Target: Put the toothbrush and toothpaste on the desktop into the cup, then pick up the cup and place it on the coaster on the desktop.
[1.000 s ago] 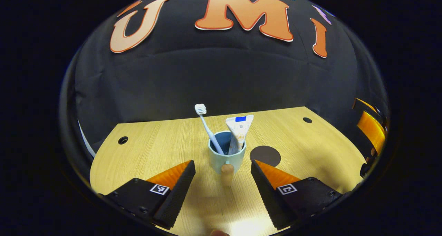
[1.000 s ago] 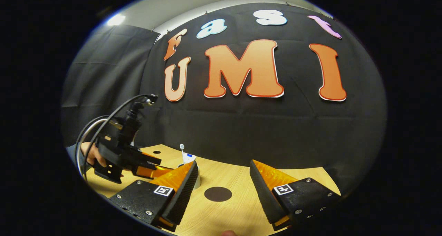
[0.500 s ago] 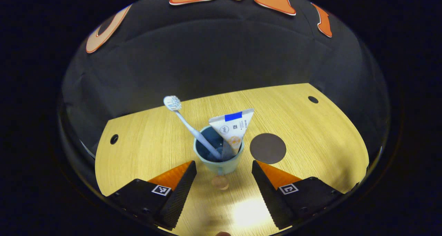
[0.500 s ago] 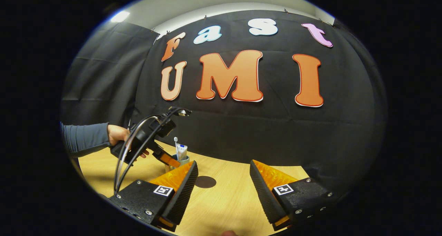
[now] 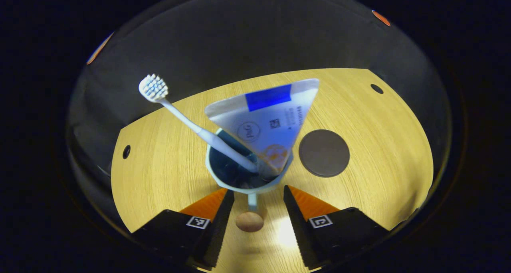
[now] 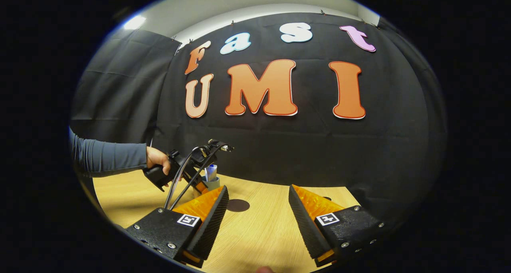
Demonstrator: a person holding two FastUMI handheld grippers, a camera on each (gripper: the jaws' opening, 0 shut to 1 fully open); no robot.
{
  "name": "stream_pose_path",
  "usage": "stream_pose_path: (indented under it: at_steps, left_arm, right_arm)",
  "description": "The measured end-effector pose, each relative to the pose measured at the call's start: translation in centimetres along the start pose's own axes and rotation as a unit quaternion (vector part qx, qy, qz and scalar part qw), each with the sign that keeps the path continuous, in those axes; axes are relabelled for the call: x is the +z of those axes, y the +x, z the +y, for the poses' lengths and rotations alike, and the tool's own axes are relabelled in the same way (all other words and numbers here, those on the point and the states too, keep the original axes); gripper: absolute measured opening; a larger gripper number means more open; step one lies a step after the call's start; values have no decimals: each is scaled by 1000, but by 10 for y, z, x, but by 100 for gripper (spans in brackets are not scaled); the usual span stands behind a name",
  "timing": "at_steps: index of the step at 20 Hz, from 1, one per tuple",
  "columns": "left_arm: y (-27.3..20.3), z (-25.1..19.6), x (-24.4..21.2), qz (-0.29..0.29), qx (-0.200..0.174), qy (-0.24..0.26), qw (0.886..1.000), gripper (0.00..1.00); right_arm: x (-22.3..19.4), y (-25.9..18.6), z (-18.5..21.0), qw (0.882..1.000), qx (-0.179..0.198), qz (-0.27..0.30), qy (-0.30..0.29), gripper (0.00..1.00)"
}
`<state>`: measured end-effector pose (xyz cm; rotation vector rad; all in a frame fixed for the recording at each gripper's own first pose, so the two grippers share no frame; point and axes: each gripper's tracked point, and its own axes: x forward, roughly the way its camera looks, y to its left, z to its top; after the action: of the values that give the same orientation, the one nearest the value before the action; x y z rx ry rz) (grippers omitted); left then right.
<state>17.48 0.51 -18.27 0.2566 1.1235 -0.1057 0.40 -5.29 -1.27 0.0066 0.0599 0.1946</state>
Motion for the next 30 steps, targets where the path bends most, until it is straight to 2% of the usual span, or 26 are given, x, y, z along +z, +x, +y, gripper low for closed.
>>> stream_pose_path:
  at_steps: [1,3,5,11,12,16,24,30]
  left_arm:
    - [4,1,-5,3,-1,-1,1000,66]
    - [5,0,-6,11,-3,-1,1000,65]
    - [9,-5,-1,9,-3,-6,1000,31]
    - [10,-11,24,-18,-14,-28,999,23]
    - [8,-10,17,-19,-15,-32,999,21]
    - [12,-14,29,-25,-25,-49,998,21]
    - [18,-14,77,-52,-41,-40,997,21]
    - [20,-23,77,-55,-56,-15,997,21]
  right_arm:
    - [0,0,-2,1000,1,0,2,90]
    - [0,1,-2,1000,1,0,5,91]
    - [-1,1,-2,1000,0,2,8,91]
    - [-4,-1,0,1000,1,5,1,91]
    - [-3,-1,0,1000,1,4,3,91]
    - [0,-3,-6,1000,-5,1,9,91]
    - [-4,-10,-12,1000,-11,5,11,90]
    - [-14,-16,-17,1000,-20,11,20,90]
